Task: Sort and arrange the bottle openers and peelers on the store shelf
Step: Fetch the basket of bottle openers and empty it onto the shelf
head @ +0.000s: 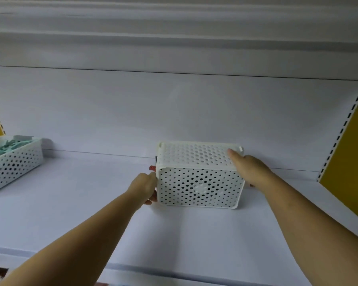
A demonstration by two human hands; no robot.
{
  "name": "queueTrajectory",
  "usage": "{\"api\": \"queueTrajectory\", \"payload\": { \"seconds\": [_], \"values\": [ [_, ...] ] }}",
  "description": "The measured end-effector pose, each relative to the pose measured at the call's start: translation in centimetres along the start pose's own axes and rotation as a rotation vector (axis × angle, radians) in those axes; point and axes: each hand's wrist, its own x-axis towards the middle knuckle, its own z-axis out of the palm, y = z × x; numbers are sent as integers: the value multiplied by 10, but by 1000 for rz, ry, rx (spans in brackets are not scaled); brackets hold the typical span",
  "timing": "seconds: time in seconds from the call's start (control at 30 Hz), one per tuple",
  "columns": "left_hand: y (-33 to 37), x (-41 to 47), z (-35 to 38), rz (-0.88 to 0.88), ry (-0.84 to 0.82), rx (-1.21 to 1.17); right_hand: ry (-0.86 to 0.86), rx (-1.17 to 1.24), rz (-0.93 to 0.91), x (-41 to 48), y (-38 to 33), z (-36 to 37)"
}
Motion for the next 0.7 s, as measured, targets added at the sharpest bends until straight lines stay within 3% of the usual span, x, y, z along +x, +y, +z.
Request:
{"api": "queueTrajectory", "payload": {
  "seconds": [0.07, 0.17, 0.27, 0.5, 0.7],
  "values": [
    [-14, -2, 13, 92, 104, -56, 91, 94, -39, 0, 2, 7],
    [-33, -16, 29, 293, 223, -110, 186, 478, -30, -4, 18, 26],
    [-43, -10, 30, 400, 123, -203, 323, 549, -21, -13, 54, 53],
    [-54, 3, 21, 391, -131, -292, 101, 667, -120, 1, 85, 53],
    [-53, 0, 14, 495, -122, -279, -104, 623, -227, 0, 87, 50]
  ]
}}
